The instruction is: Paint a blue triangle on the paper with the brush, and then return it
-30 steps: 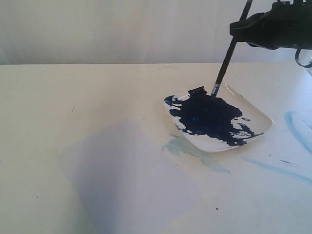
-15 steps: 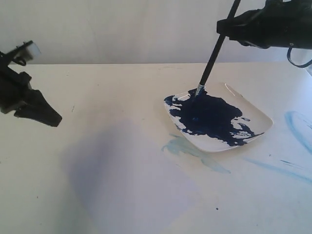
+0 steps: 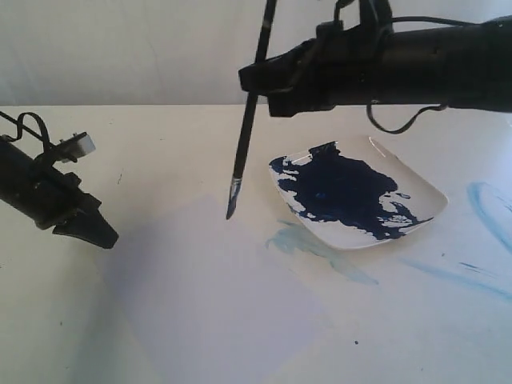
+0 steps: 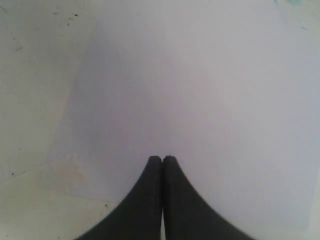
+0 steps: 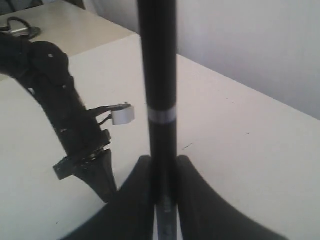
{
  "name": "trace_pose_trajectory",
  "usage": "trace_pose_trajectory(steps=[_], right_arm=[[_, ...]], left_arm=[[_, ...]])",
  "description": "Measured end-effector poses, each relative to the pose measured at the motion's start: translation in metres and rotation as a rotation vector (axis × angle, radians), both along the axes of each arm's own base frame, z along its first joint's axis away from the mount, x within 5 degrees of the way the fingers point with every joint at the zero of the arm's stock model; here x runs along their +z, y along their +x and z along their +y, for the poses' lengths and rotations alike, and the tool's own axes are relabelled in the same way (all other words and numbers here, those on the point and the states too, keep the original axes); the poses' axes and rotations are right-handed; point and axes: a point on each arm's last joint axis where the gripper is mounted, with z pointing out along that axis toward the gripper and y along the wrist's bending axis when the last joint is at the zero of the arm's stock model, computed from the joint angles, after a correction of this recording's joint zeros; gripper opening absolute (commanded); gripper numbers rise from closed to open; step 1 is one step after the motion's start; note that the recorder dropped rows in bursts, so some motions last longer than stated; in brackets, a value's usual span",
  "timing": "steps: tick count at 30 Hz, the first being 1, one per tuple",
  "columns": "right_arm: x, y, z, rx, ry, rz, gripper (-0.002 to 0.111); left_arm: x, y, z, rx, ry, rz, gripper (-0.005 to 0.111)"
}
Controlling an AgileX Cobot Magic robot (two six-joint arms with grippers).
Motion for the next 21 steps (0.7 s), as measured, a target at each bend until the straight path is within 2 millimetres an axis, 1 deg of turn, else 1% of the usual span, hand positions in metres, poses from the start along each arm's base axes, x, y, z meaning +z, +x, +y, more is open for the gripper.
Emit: trace_pose_trajectory(steps=[2, 7, 9, 13, 15, 19, 21], right_arm=[[-0.003, -0.005, 0.011, 0.041, -0.012, -0.022, 0.0], [-0.017, -0.01, 0.033, 0.098, -0.003, -0.06, 0.0], [-0.029, -0.008, 0.044, 0.134, -0.036, -0.106, 0.0], [-0.044, -0.002, 0.061, 0.198, -0.061, -0.152, 0.0], [-0.046, 0.0, 0.065, 0.216, -0.057, -0.164, 0.0], [-0.038, 0.004, 0.068, 0.213, -0.041, -0.189, 0.0], [-0.039, 0.006, 0.07, 0.215, -0.037, -0.187, 0.0]], left_arm=[[-0.005, 0.002, 0.001, 0.012, 0.012, -0.005, 0.0], [-0.012, 0.006, 0.002, 0.029, 0.026, -0.009, 0.0], [-0.018, 0.007, 0.002, 0.036, 0.032, 0.001, 0.0], [-0.028, 0.008, 0.003, 0.043, 0.039, 0.022, 0.0], [-0.032, 0.009, 0.003, 0.05, 0.046, 0.025, 0.0], [-0.034, 0.01, 0.006, 0.076, 0.078, 0.048, 0.0], [-0.035, 0.011, 0.006, 0.082, 0.078, 0.058, 0.0]])
